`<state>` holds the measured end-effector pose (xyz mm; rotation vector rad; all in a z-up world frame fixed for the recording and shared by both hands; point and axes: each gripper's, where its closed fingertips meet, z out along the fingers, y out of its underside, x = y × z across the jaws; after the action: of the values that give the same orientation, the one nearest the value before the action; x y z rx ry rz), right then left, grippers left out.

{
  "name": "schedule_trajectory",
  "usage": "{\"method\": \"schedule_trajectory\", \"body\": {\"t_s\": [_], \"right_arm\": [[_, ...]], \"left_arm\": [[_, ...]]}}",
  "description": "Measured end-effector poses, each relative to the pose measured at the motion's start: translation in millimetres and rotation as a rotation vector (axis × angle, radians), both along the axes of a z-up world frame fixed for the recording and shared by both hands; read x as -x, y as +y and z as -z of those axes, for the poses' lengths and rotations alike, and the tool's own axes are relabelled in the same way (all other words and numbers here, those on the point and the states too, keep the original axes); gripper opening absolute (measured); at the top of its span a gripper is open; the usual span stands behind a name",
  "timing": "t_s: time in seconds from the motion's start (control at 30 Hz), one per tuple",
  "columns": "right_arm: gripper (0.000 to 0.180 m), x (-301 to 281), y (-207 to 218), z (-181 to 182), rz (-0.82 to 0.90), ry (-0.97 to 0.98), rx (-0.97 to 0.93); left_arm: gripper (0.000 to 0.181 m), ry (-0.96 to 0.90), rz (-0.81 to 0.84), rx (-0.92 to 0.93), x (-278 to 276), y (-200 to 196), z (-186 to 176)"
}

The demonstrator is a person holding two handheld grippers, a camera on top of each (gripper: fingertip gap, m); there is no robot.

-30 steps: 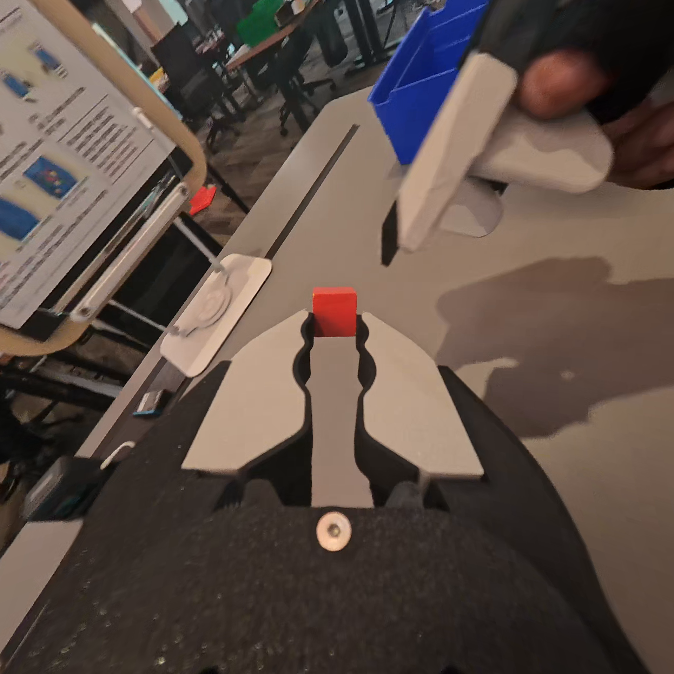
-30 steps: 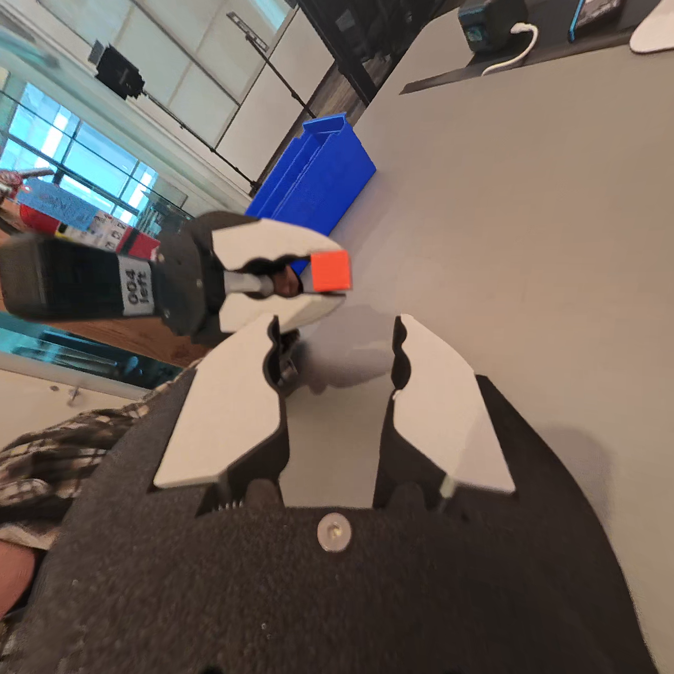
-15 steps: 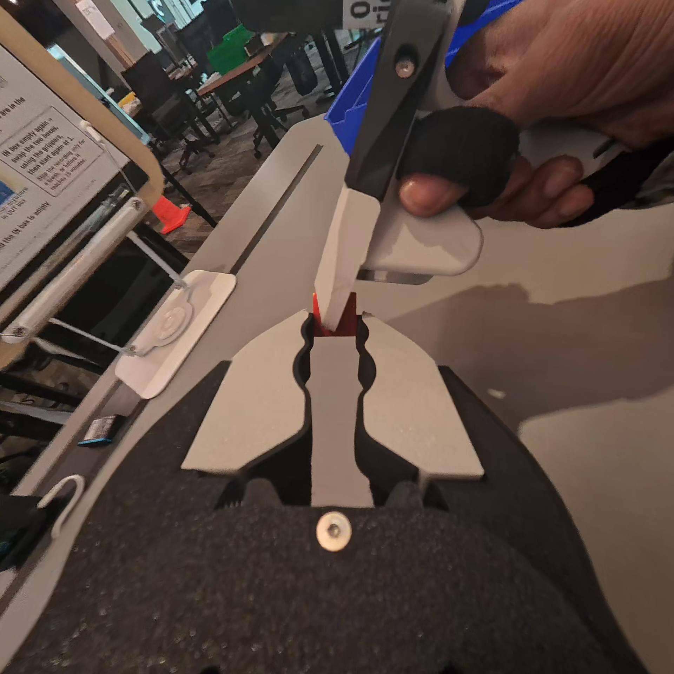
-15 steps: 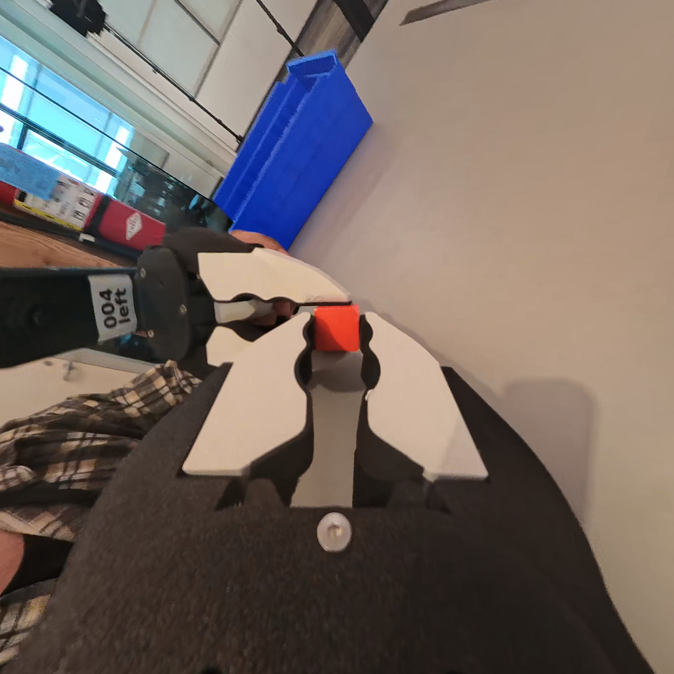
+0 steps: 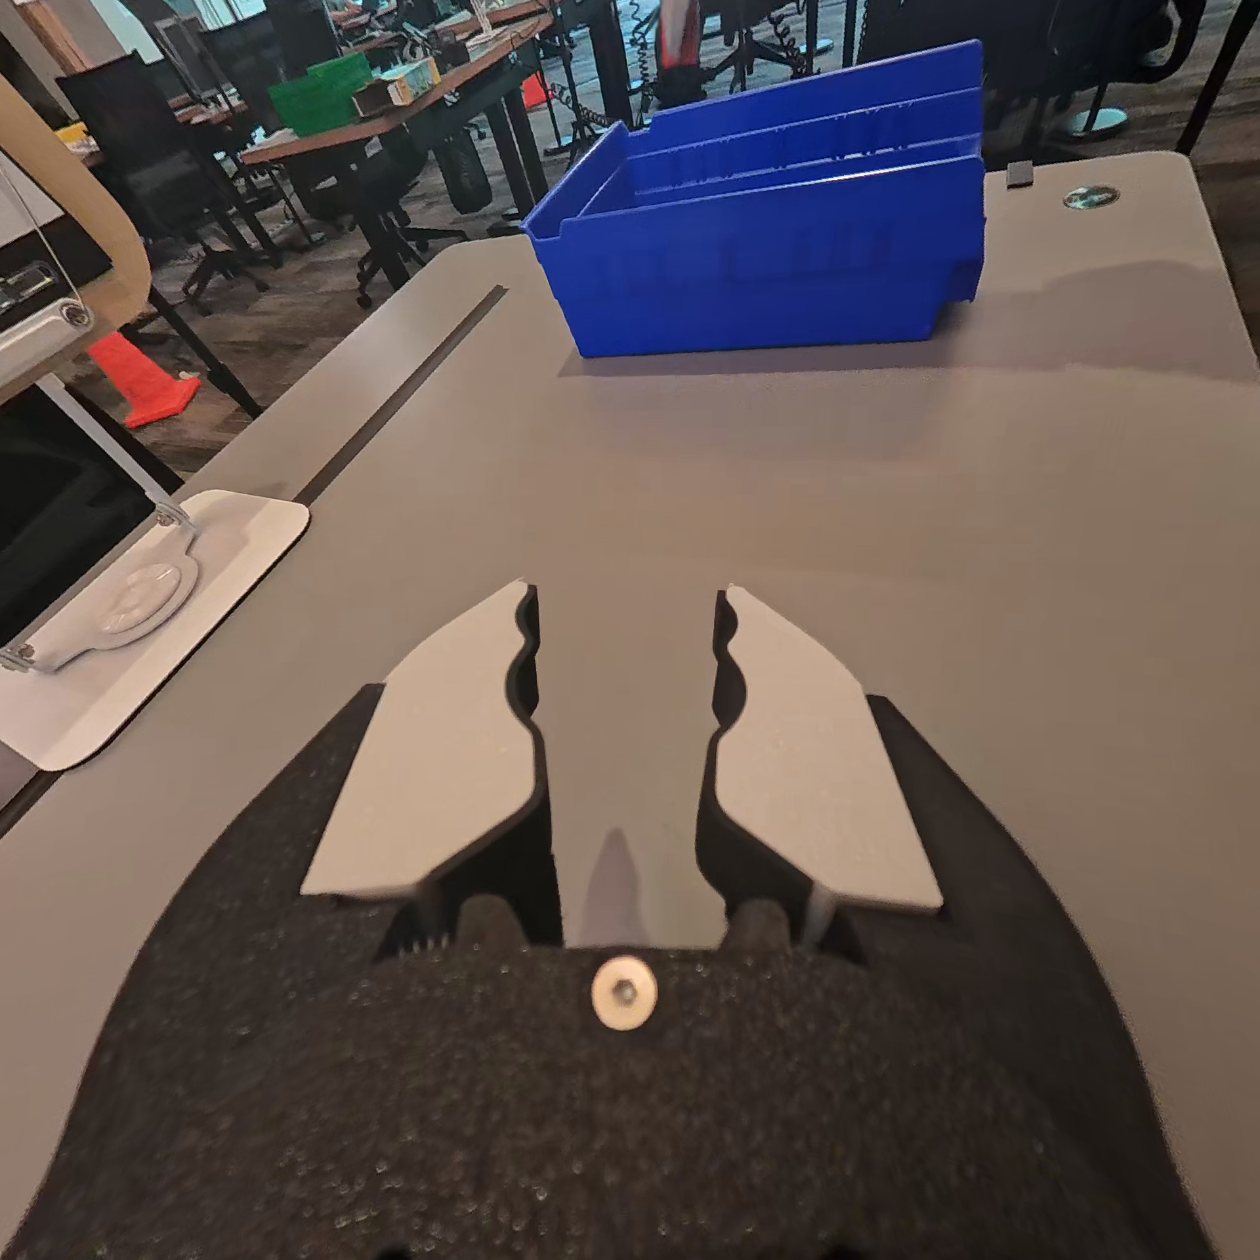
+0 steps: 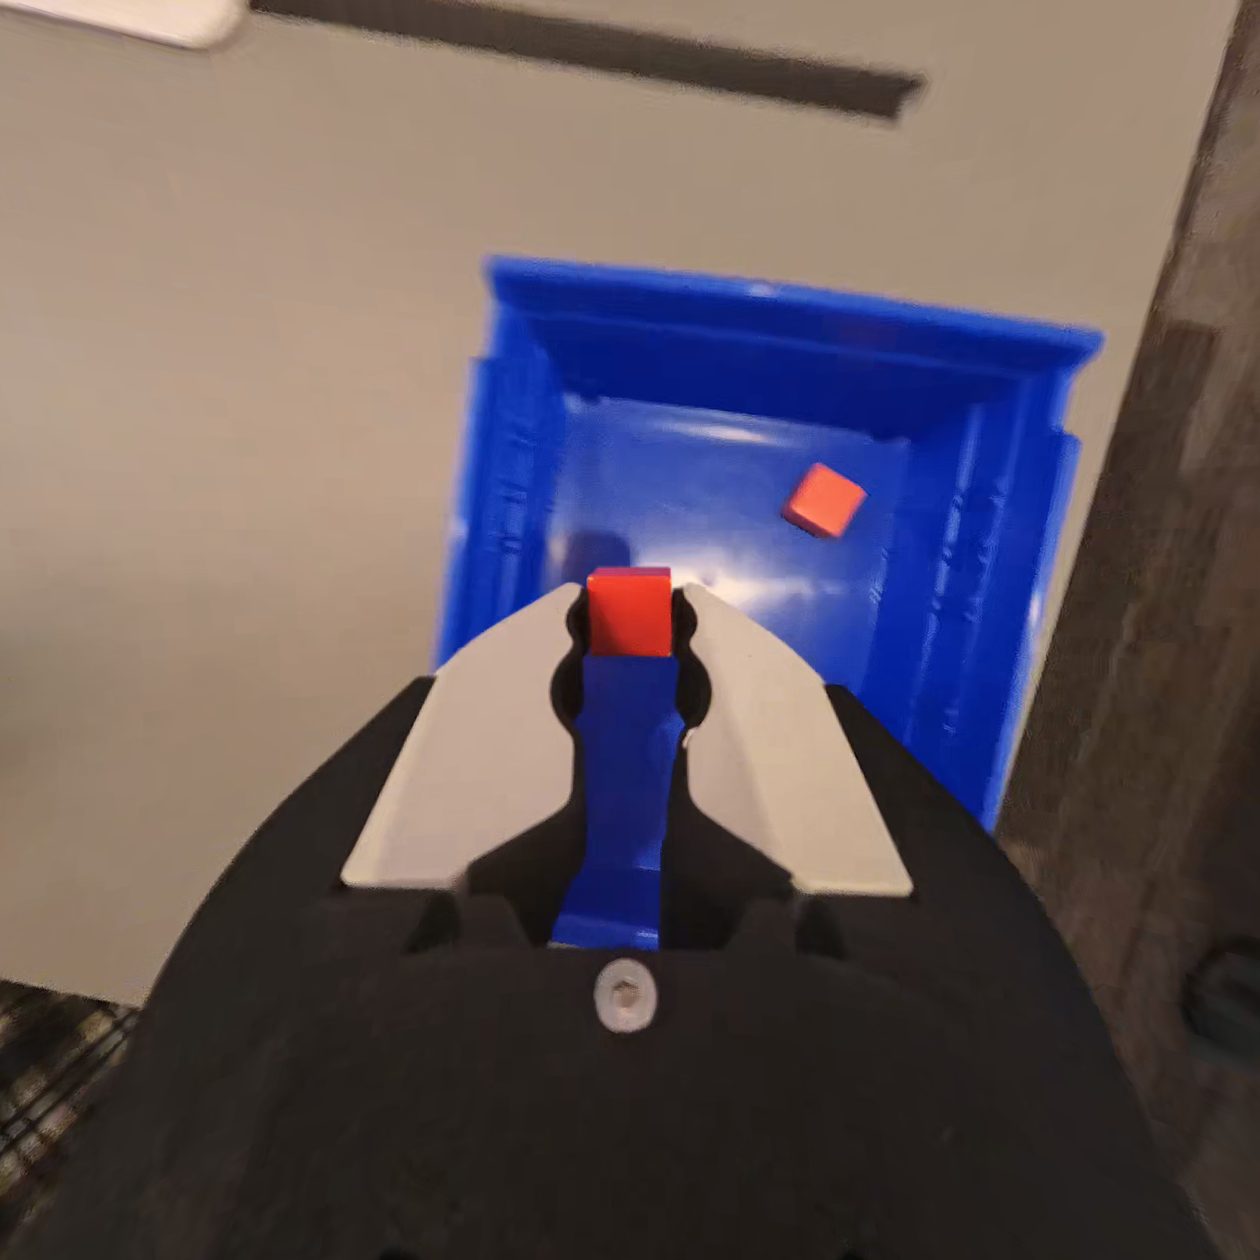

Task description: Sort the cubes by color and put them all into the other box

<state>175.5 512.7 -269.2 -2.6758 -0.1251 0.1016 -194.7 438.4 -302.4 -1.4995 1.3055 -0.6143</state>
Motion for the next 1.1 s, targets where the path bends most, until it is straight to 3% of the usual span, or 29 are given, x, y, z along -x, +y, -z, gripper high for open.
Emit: {"method": "schedule_trajectory", "body": {"t_s": [0.13,0.3,0.7,0.77,0.93,1.1], "right_arm": [[0.023,-43,-1,56,0.066,-0.065,0.133],[0.023,-60,2,99,0.088,-0.094,0.204],[0.023,-79,13,135,0.176,-0.072,0.248],[0.041,-80,12,137,0.203,-0.070,0.256],[0.054,-77,4,99,0.209,-0.092,0.212],[0.057,-39,-2,-15,0.093,-0.091,-0.061]], "left_arm": [[0.046,0.032,-0.006,-0.013,-1,3,9],[0.043,0.077,0.001,0.000,-4,4,23],[0.038,0.099,0.003,0.026,-2,6,31],[0.038,0.099,0.002,0.031,-2,7,32],[0.039,0.080,-0.014,0.056,1,11,31],[0.039,0.069,-0.033,0.078,4,16,31]]}}
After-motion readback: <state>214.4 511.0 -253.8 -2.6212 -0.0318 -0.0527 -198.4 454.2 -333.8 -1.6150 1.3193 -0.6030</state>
